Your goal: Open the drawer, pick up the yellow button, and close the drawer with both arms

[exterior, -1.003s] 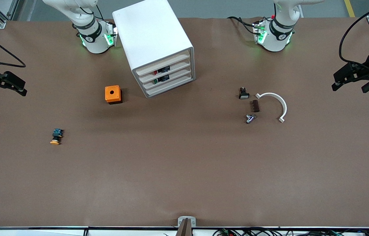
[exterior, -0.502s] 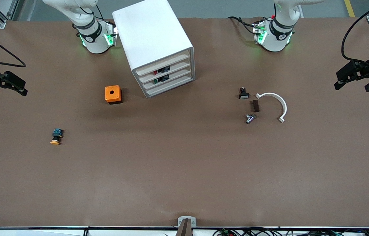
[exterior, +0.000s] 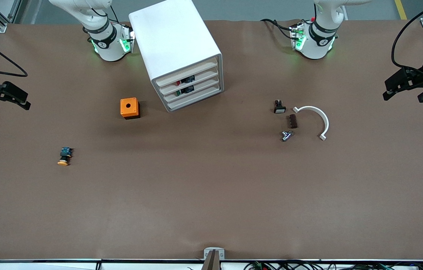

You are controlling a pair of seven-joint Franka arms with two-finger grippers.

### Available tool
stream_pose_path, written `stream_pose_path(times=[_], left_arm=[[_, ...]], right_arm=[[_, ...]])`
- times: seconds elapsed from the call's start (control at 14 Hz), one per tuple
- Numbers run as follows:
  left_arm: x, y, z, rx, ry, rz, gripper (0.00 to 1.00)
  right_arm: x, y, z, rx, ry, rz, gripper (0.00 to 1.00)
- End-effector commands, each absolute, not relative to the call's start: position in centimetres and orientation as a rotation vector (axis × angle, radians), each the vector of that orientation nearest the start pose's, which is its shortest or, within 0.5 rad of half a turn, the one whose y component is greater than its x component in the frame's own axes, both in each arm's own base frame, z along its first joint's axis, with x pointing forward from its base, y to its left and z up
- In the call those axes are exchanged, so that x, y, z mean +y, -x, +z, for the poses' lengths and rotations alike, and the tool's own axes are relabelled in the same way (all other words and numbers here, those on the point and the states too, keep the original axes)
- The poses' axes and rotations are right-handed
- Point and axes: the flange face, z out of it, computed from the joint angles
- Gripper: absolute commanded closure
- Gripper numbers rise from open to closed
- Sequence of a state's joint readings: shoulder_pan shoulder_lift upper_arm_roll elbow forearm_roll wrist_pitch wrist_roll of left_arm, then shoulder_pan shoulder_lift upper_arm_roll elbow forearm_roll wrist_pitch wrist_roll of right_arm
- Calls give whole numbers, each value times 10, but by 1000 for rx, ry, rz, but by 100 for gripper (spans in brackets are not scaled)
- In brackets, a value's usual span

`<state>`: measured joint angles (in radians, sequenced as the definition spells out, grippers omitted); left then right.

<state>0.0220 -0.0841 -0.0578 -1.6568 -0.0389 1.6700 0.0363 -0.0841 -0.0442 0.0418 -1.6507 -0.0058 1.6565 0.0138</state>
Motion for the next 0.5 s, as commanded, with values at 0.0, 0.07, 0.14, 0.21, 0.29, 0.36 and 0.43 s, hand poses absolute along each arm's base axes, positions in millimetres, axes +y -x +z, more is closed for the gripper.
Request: stream_pose_path(times=[0.0, 0.07, 0.14, 0.21, 0.29, 0.36, 0.43], left_arm=[[-27, -536, 645, 101, 3149, -142, 0], [-26, -536, 645, 55, 3154, -142, 0], [-26, -536, 645, 7, 3158, -142, 0], [-27, -536, 645, 2, 3158, -142, 0], [-26, -536, 645, -1, 3159, -142, 0], [-26, -536, 645, -3, 3160, -142, 0], [-26, -536, 645, -3, 3160, -142, 0]], right_arm=[[-24, -539, 623, 95, 3131, -91, 0], [-25, -539, 623, 97, 3129, -91, 0], [-25, -539, 623, 97, 3131, -91, 0], [-25, -539, 623, 97, 3131, -91, 0], [-25, -539, 623, 97, 3131, -91, 0], [-25, -539, 623, 97, 3129, -91, 0], [-24, -539, 623, 95, 3131, -91, 0]])
